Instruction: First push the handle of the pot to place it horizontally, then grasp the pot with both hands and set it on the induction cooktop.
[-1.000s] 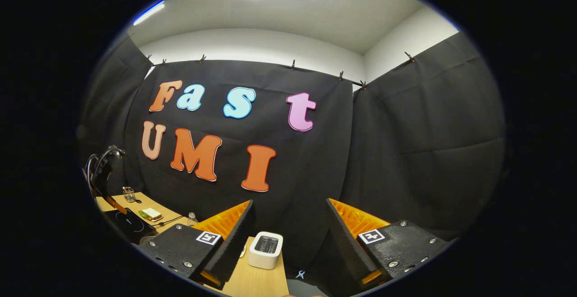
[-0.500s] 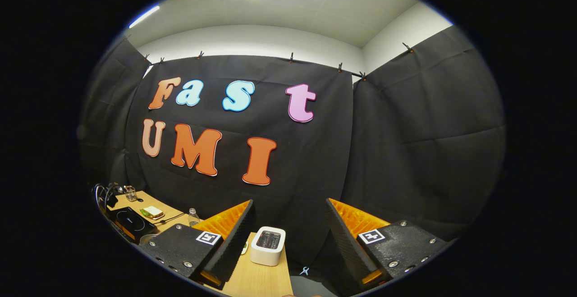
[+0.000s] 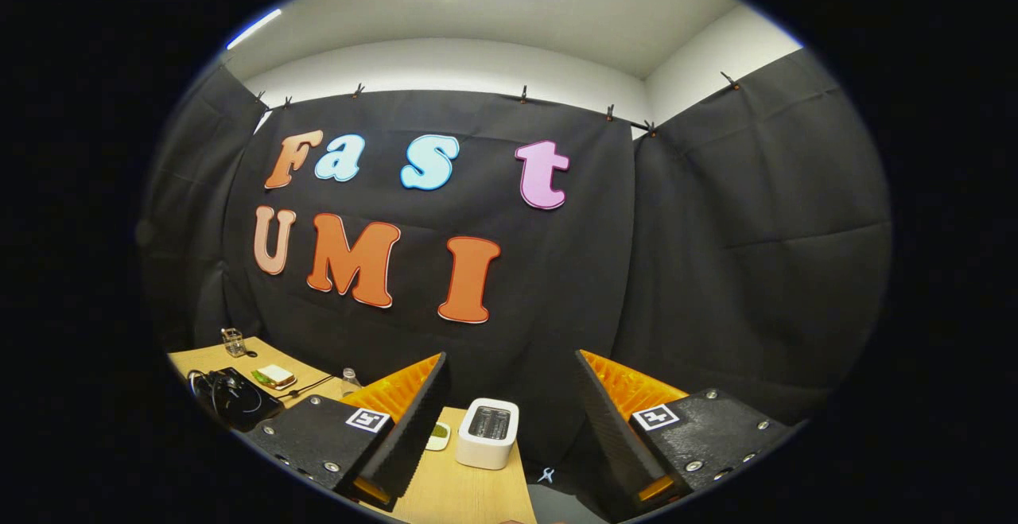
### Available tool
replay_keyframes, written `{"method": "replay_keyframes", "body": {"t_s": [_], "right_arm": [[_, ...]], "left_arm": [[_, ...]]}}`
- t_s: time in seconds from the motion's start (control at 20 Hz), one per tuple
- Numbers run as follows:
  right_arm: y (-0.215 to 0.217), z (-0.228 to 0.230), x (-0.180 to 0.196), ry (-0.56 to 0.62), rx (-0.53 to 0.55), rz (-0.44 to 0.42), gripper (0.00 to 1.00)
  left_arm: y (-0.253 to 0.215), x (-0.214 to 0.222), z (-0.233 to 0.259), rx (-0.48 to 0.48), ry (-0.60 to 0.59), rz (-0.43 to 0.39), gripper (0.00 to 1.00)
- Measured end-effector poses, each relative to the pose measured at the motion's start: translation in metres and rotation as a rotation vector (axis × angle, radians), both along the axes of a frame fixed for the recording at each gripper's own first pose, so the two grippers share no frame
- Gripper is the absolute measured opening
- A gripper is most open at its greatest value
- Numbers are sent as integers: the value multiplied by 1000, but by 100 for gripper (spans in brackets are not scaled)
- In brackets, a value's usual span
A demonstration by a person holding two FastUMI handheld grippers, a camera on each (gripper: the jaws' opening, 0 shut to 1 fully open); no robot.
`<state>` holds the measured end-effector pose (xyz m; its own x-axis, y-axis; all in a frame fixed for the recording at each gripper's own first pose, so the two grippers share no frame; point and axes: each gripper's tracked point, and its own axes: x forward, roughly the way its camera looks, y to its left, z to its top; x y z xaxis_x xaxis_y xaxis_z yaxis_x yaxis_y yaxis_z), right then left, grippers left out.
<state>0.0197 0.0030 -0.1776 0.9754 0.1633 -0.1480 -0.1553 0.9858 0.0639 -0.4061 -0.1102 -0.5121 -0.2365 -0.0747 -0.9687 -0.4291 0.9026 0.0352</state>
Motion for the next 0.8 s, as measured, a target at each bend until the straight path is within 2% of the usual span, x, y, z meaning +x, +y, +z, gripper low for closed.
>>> {"method": "replay_keyframes", "body": {"t_s": [0.1, 0.2, 0.6, 0.8], "right_arm": [[9, -3, 1, 11, -1, 8, 95], [19, -7, 3, 31, 8, 17, 95], [53, -14, 14, 68, 39, 33, 97], [72, -25, 16, 99, 62, 52, 95]], "left_arm": [[-8, -8, -8, -28, 28, 19, 8], [-4, -12, -19, -10, 47, 7, 8], [21, -11, -43, 58, 102, 39, 8], [38, -4, -50, 106, 99, -20, 8]]}}
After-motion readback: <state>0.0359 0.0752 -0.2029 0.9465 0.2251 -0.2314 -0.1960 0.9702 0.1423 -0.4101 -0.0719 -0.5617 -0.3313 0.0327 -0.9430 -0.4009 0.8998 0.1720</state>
